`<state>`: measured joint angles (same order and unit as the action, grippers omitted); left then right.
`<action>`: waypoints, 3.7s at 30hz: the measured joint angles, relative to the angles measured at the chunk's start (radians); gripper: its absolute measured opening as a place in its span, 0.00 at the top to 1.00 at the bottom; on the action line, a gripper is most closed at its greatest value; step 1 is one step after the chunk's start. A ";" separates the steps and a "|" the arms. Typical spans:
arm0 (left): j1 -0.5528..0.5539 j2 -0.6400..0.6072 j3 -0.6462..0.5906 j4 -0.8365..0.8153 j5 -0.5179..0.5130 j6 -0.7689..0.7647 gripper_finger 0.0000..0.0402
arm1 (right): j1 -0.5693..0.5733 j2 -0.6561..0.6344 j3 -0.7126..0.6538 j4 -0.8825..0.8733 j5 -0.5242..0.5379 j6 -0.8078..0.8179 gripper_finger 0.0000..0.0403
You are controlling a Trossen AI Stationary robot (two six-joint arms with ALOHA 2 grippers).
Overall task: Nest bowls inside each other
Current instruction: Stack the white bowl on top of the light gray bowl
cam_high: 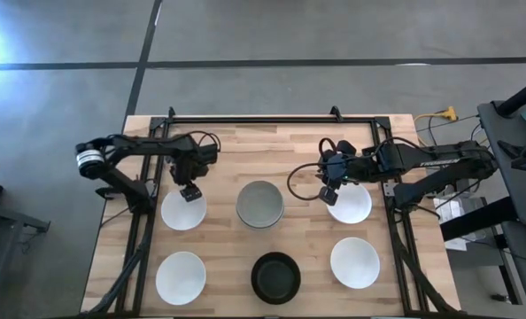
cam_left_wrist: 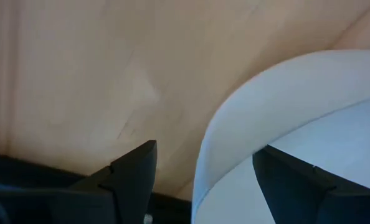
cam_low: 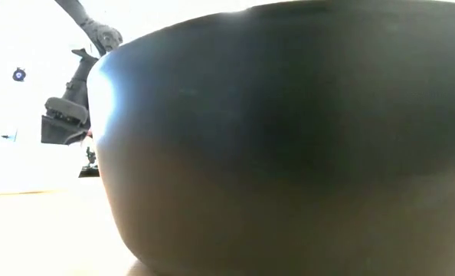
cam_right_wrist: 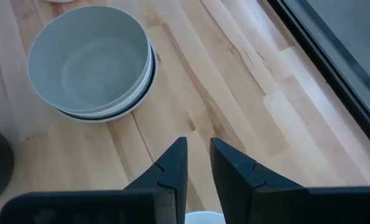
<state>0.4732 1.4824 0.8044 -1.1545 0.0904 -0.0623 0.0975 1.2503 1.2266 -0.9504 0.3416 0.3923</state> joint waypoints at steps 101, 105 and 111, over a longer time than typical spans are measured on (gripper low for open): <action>-0.267 0.452 0.903 -0.066 0.086 -0.262 0.65 | 0.000 -0.116 -0.019 -0.089 0.000 0.053 0.84; -0.267 0.447 0.931 -0.067 0.083 -0.271 0.51 | 0.000 -0.116 -0.019 -0.087 0.000 0.060 0.84; -0.266 0.425 0.956 -0.066 0.071 -0.270 0.39 | 0.000 -0.116 -0.019 -0.086 0.000 0.068 0.84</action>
<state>0.2073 1.9076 1.7602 -1.2205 0.1617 -0.3325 0.0975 1.1347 1.2076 -1.0362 0.3418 0.4603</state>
